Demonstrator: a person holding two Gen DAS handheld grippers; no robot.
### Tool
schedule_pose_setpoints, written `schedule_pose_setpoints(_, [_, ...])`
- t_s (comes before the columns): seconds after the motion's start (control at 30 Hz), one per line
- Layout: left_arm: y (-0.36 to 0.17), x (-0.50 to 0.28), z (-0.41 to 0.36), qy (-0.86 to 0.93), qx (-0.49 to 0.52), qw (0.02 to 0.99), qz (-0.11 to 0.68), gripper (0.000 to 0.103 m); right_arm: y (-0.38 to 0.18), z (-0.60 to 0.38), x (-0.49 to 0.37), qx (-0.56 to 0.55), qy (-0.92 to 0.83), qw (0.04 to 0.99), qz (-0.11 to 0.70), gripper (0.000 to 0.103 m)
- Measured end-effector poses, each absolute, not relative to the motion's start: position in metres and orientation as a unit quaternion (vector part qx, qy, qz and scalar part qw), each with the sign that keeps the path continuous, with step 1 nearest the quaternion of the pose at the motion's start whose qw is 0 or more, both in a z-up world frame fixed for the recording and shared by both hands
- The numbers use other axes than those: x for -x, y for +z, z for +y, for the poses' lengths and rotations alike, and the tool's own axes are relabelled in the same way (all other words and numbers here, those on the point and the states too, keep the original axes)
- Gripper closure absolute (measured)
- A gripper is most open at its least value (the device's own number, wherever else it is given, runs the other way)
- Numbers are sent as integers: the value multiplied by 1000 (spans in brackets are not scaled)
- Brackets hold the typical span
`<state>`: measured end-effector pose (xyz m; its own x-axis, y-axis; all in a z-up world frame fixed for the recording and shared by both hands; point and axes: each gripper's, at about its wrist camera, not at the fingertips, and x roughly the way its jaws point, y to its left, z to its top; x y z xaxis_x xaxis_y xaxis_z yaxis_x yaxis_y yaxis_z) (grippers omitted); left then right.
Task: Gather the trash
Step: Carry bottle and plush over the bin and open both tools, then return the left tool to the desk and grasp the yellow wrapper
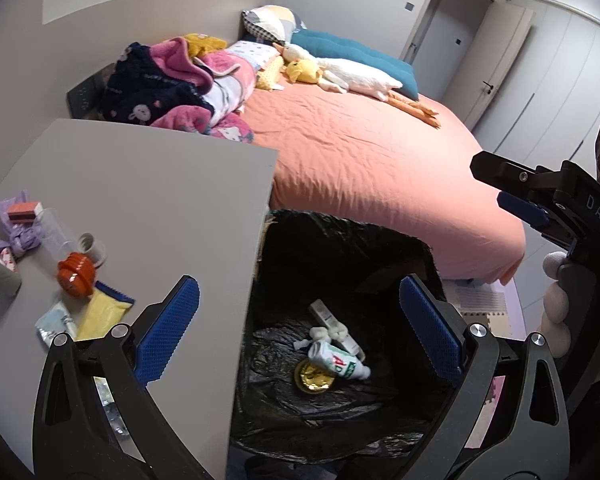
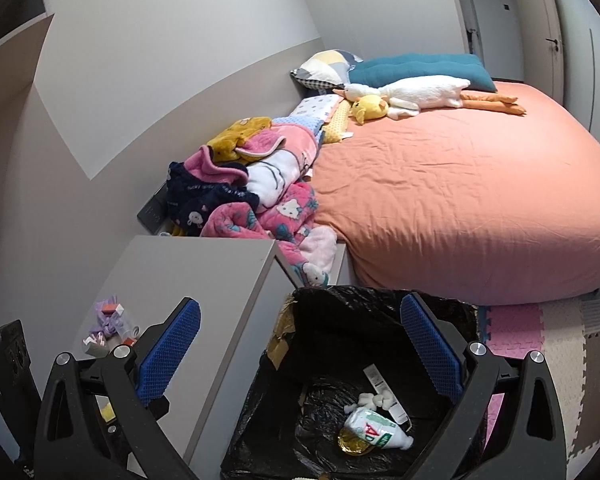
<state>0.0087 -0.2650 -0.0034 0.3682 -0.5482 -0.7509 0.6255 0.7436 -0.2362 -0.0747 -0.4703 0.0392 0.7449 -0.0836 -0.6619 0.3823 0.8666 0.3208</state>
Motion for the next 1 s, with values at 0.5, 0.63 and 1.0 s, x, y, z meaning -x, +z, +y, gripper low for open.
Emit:
schedule_pose_setpoints(0.5, [-11, -16, -207, -285, -51, 855, 431, 7, 33, -424, 47, -204, -78, 910, 352, 3])
schedule_pose_setpoints(0.63, [-16, -22, -191, -265, -55, 860, 433, 7, 29, -412, 40, -205, -65, 908, 358, 3])
schedule_pose_setpoints(1.0, [-45, -39, -157, -207, -83, 868, 444, 12, 13, -373, 27, -193, -41, 906, 374, 3])
